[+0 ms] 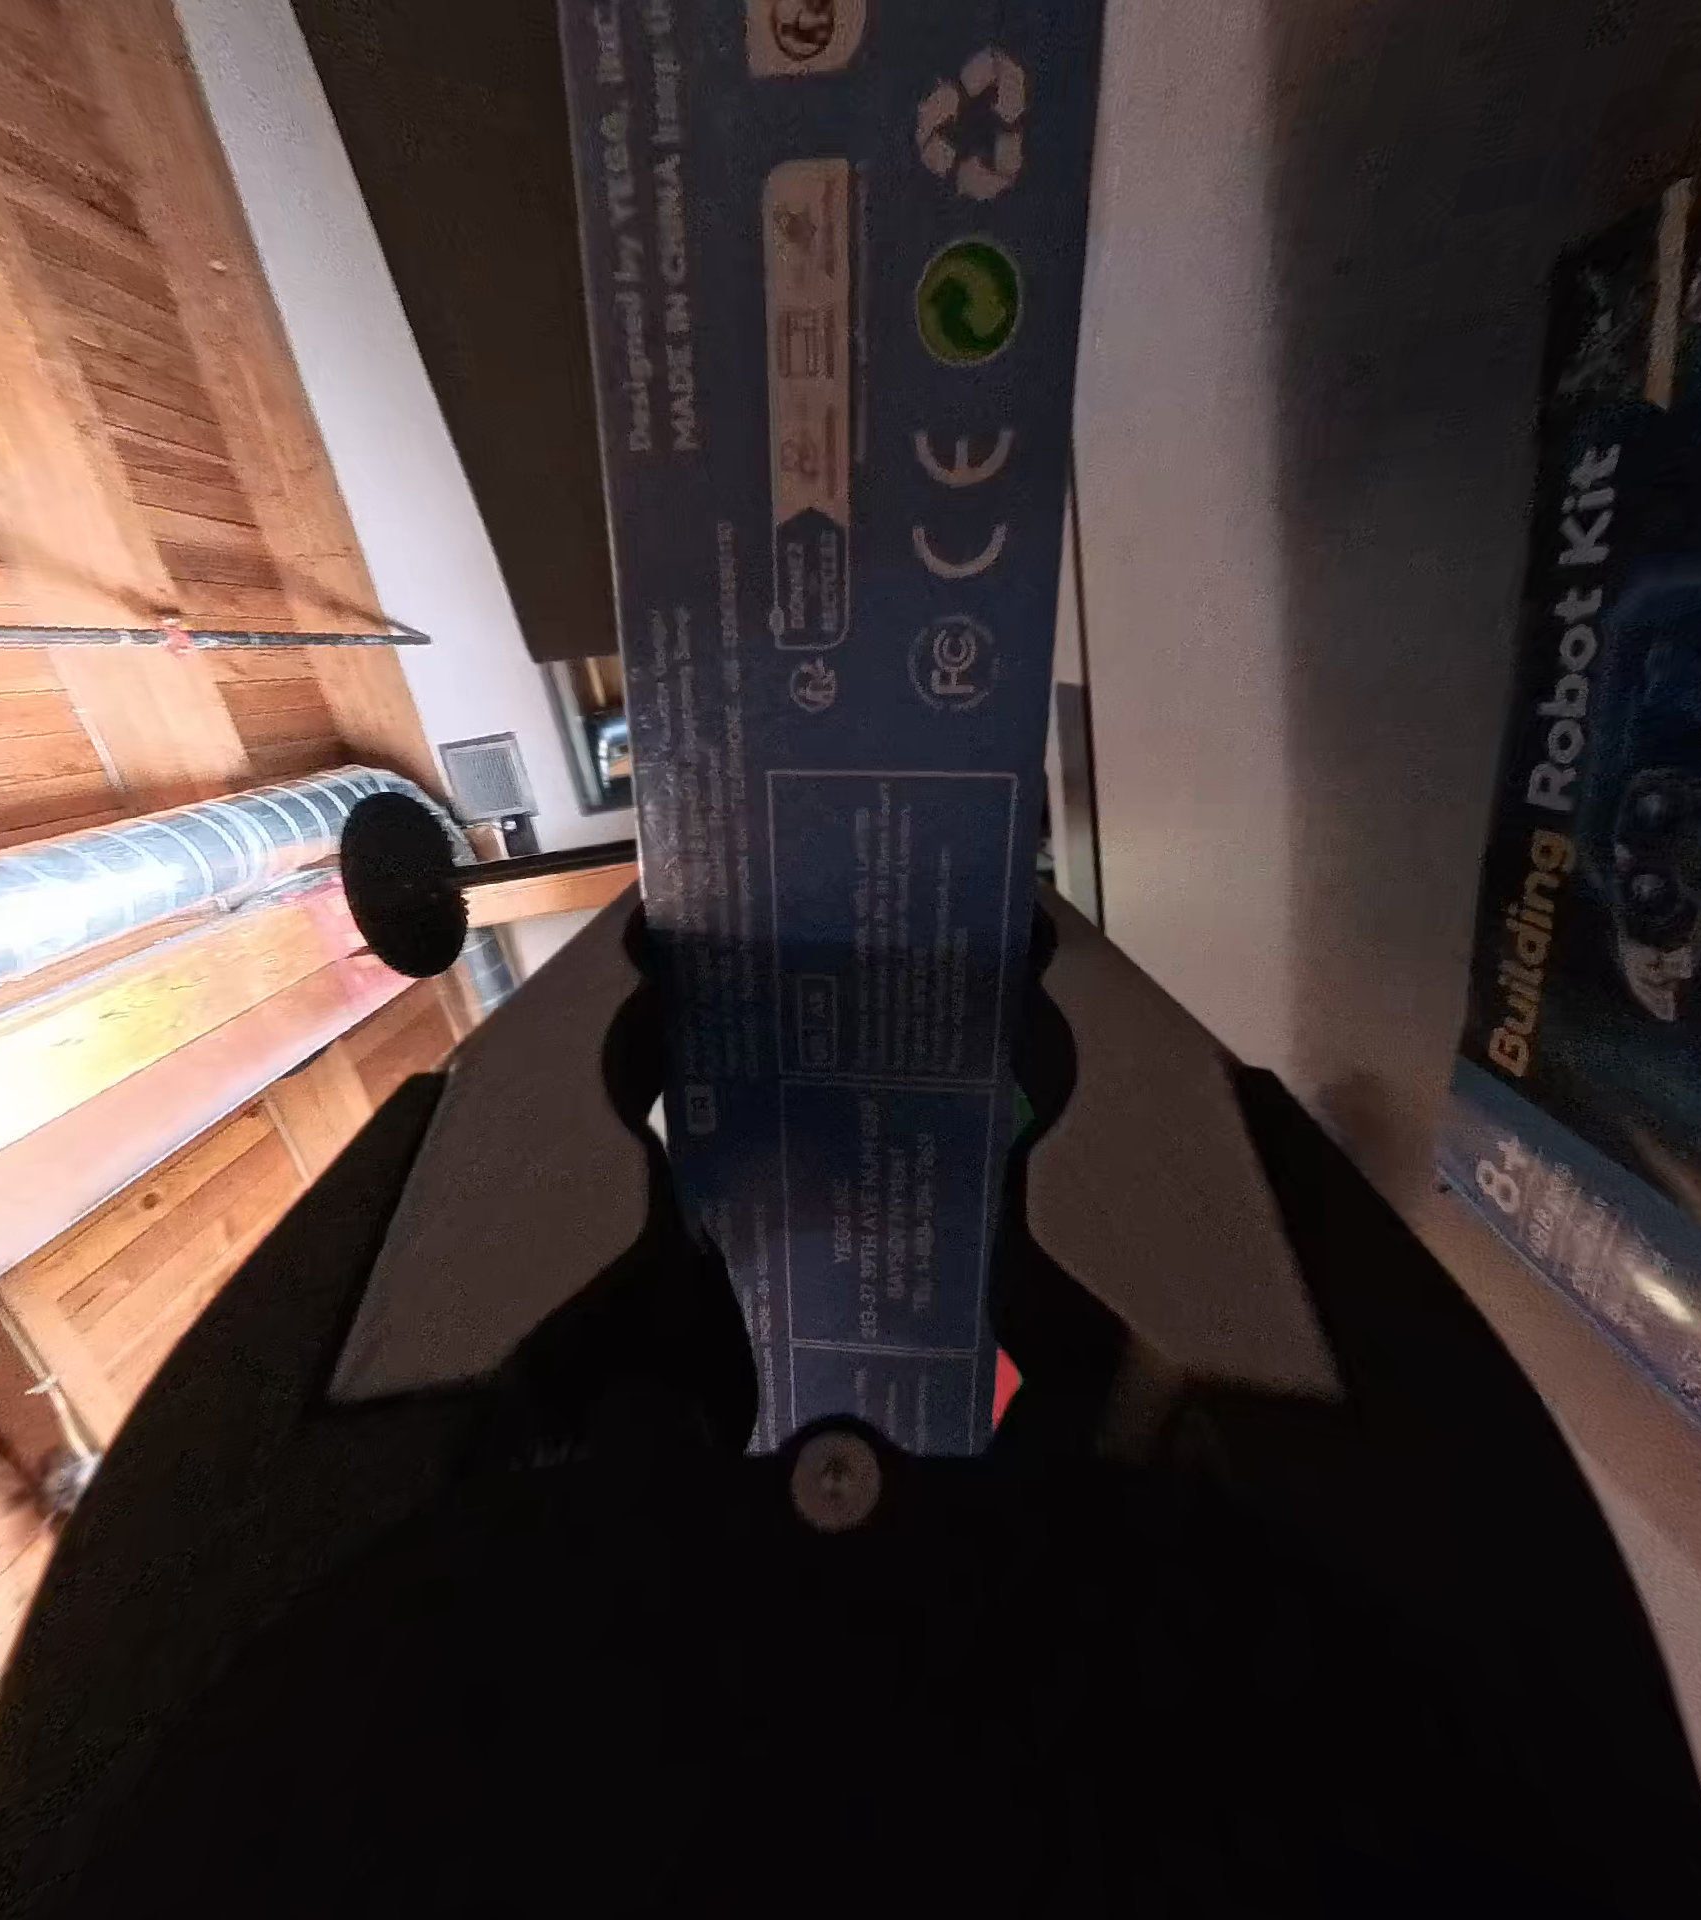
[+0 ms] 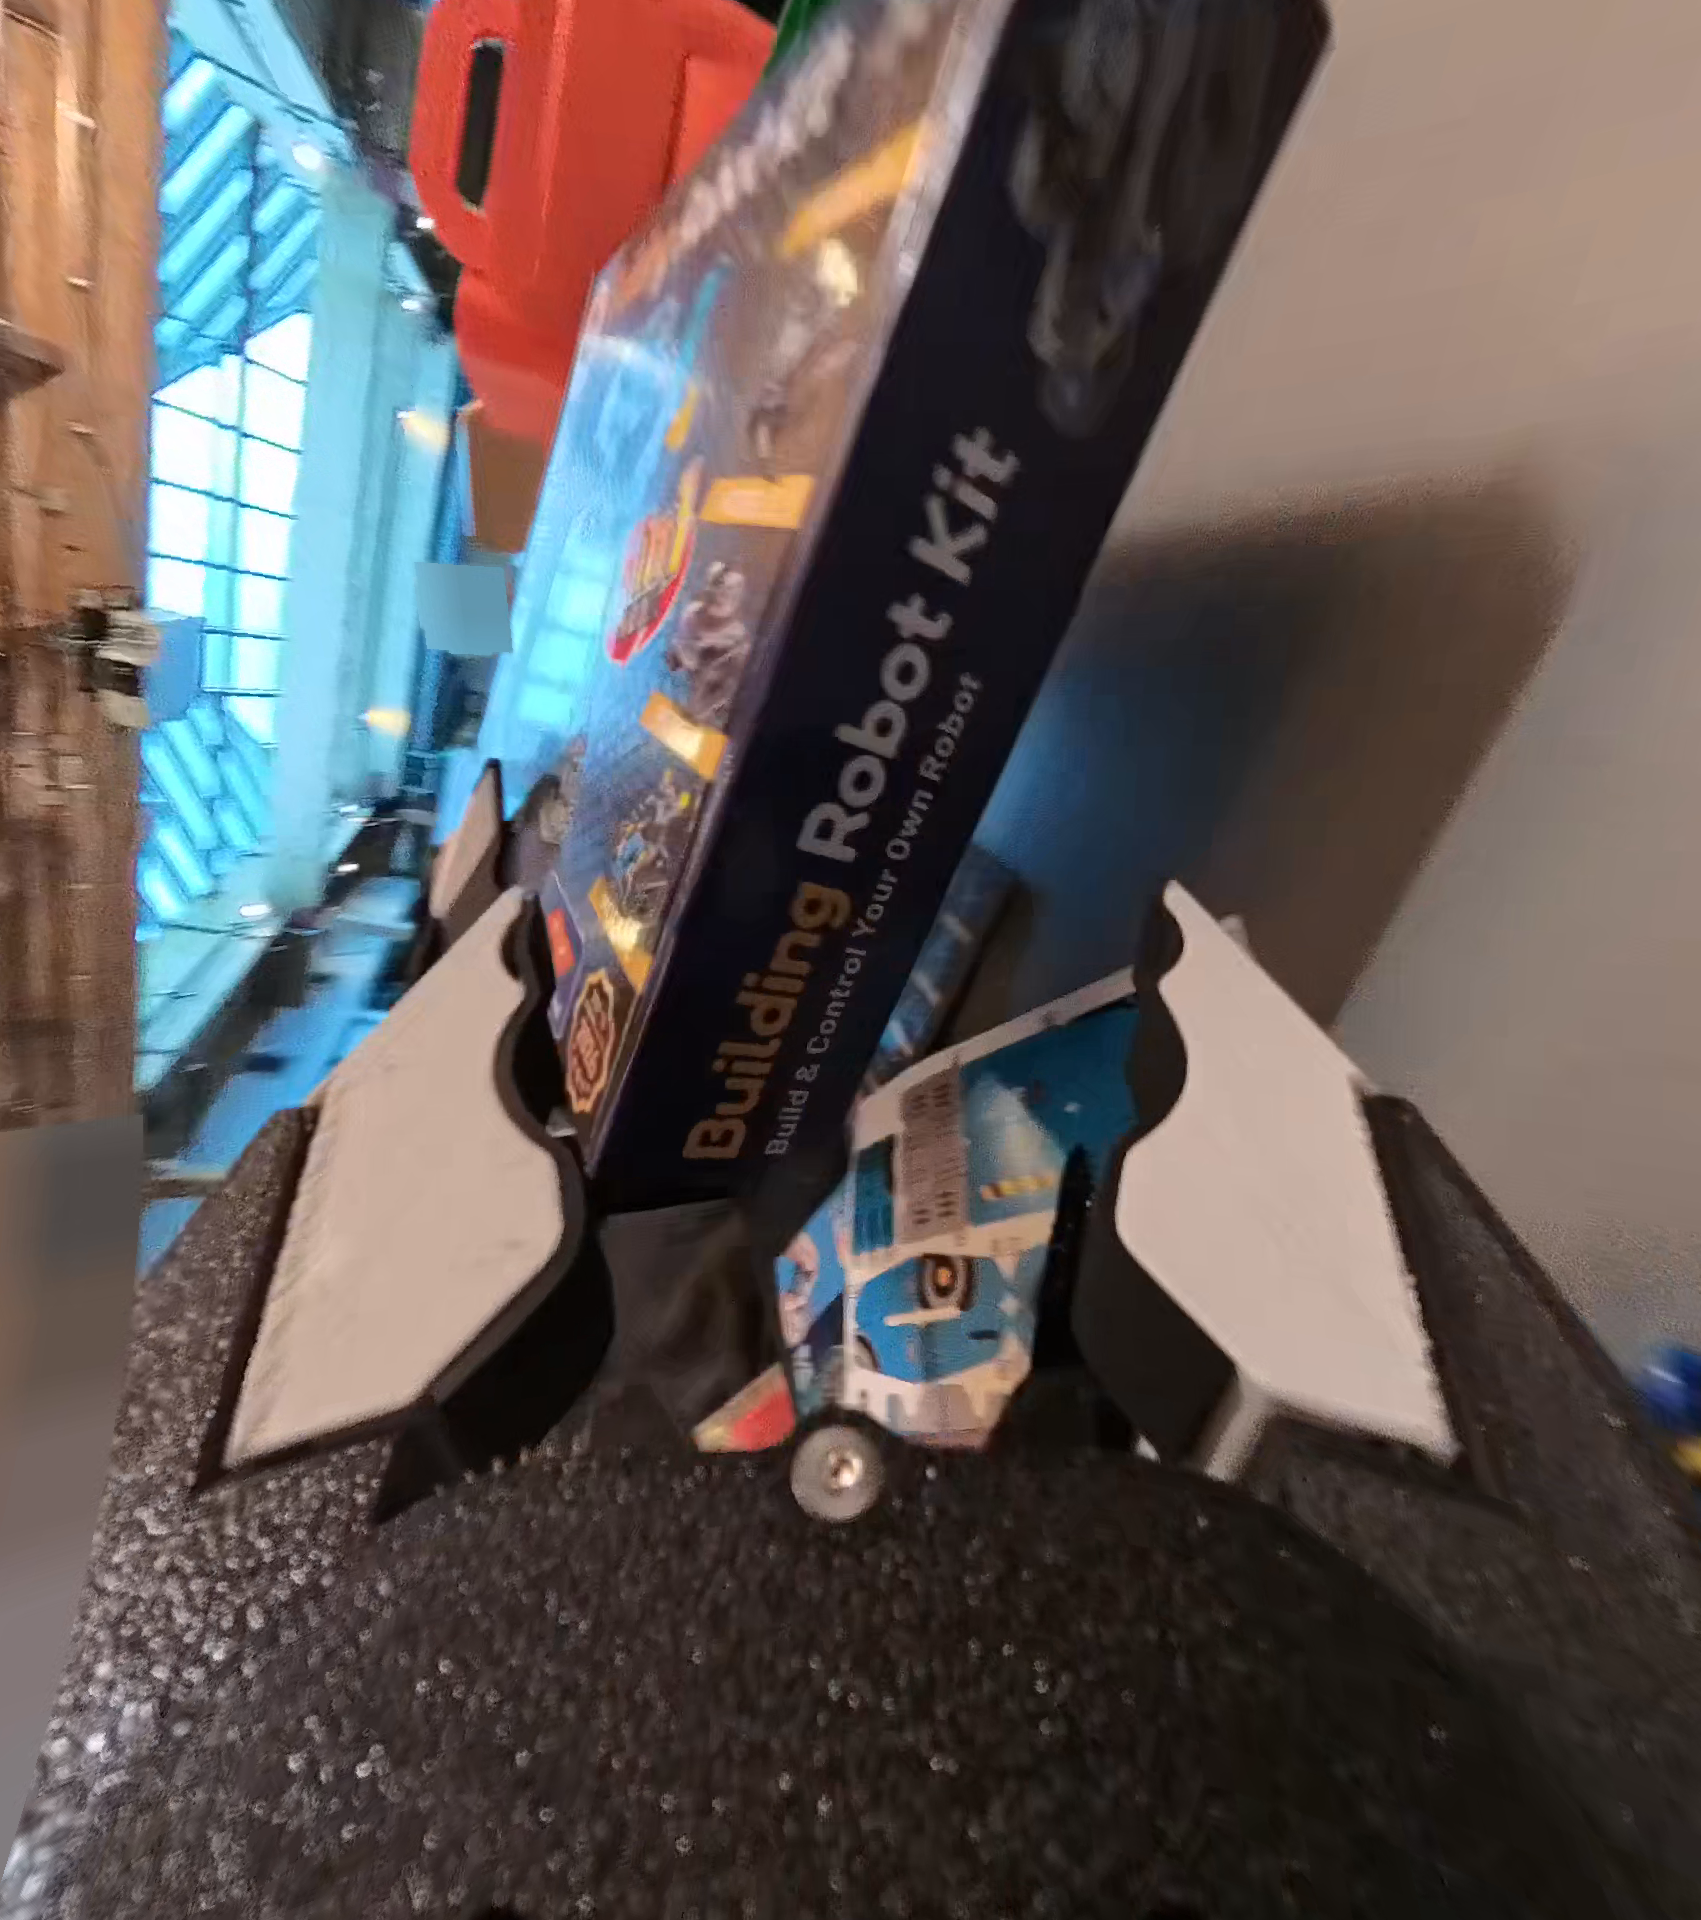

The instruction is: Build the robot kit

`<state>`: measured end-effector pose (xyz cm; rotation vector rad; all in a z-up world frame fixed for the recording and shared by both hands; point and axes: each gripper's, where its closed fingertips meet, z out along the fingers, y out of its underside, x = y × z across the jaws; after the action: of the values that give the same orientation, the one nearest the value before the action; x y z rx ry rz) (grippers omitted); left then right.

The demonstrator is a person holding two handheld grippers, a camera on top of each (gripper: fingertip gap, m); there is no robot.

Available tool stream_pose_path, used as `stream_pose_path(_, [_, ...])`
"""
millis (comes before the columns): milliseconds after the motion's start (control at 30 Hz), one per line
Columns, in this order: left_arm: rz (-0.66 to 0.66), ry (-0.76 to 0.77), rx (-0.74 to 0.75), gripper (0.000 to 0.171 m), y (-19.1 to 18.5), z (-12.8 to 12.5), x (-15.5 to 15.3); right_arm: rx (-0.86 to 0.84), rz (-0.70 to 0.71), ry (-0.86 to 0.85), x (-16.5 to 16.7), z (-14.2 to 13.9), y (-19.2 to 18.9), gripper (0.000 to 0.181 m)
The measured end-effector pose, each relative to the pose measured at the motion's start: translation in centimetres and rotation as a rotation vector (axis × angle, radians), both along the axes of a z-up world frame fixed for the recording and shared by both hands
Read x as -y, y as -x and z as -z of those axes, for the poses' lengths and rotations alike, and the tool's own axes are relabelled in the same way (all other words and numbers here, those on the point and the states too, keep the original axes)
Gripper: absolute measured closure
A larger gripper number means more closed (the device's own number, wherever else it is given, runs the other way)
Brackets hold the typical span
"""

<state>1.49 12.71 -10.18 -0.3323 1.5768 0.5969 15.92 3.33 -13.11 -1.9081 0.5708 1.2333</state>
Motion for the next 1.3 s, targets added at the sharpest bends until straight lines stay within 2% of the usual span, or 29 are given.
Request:
stream_pose_path(67, [0.040, -0.061, 0.057, 0.107, 0.5, -0.6, 0.4, -0.111, -0.058, -0.020, -0.6, -0.5, 1.5, 0.068])
stream_pose_path(133, [0.073, -0.108, 0.076, 0.107, 0.6, -0.8, 1.0, -0.209, -0.135, -0.085, -1.4, -2.2, 3.0, 0.073])
stream_pose_path(233, [0.140, -0.145, 0.089, 0.103, 0.6, -0.7, 1.8, -0.120, -0.164, -0.035, -3.0, -1.4, 3.6, 0.081])
stream_pose_path(267, [0.142, -0.156, 0.095, 0.103, 0.7, -0.8, 1.6, -0.087, -0.157, -0.030, -3.4, -1.2, 3.3, 0.099])
stream_pose_path(333, [0.146, -0.125, 0.103, 0.103, 0.9, -0.9, 1.4, -0.135, -0.166, -0.066, -3.8, -2.3, 3.1, 0.109])
stream_pose_path(433, [0.123, 0.000, 0.006, 0.101, 1.2, 1.0, 1.0, -0.015, -0.149, -0.120, -4.4, -3.1, 2.7, 0.110])
stream_pose_path(533, [0.080, 0.110, -0.145, 0.085, 2.0, 4.2, 1.1, 0.215, -0.164, -0.189, -4.6, -3.9, 2.4, 0.110])
stream_pose_path(600, [0.141, 0.180, -0.242, 0.092, 3.0, 5.3, 2.8, 0.391, -0.185, -0.217, -4.8, -4.2, 2.4, 0.111])
stream_pose_path(667, [0.186, 0.274, -0.317, 0.092, 4.2, 5.4, 4.2, 0.439, -0.211, -0.243, -4.8, -4.8, 2.7, 0.111])
stream_pose_path(733, [0.211, 0.517, -0.363, 0.092, 5.1, 4.3, 5.6, 0.510, -0.243, -0.319, -4.4, -5.6, 3.1, 0.111])
stream_pose_path(800, [0.188, 0.879, -0.355, 0.090, 5.2, 0.8, 5.8, 0.581, -0.279, -0.391, -3.8, -5.8, 3.7, 0.111])
stream_pose_path(867, [0.234, 1.221, -0.296, 0.088, 4.5, -6.0, 5.2, 0.634, -0.302, -0.447, -3.1, -5.9, 4.2, 0.111])
stream_pose_path(900, [0.277, 1.339, -0.253, 0.089, 3.9, -9.9, 4.3, 0.658, -0.308, -0.472, -2.8, -5.9, 4.4, 0.111])
stream_pose_path(933, [0.297, 1.419, -0.257, 0.089, 3.6, -13.0, 3.4, 0.683, -0.313, -0.495, -2.4, -5.9, 4.6, 0.111])
stream_pose_path(967, [0.271, 1.450, -0.327, 0.077, 3.4, -14.4, 2.4, 0.709, -0.318, -0.516, -2.1, -5.9, 4.8, 0.111])
stream_pose_path(1000, [0.221, 1.423, -0.414, 0.068, 3.1, -14.7, 1.0, 0.736, -0.323, -0.539, -1.7, -6.0, 5.1, 0.111])
stream_pose_path(1067, [0.128, 1.370, -0.580, 0.069, 2.3, -13.8, -0.8, 0.785, -0.326, -0.583, -1.0, -6.0, 5.6, 0.111])
stream_pose_path(1167, [0.017, 1.426, -0.828, 0.076, 1.5, -11.7, -0.2, 0.830, -0.310, -0.639, -0.2, -6.2, 6.3, 0.110])
stream_pose_path(1233, [-0.025, 1.417, -0.934, 0.073, 1.2, -10.8, 0.7, 0.850, -0.313, -0.645, 0.1, -5.9, 6.6, 0.110])
stream_pose_path(1300, [-0.062, 1.365, -1.017, 0.079, 1.2, -9.7, 1.7, 0.871, -0.327, -0.628, 0.3, -5.6, 6.6, 0.110])
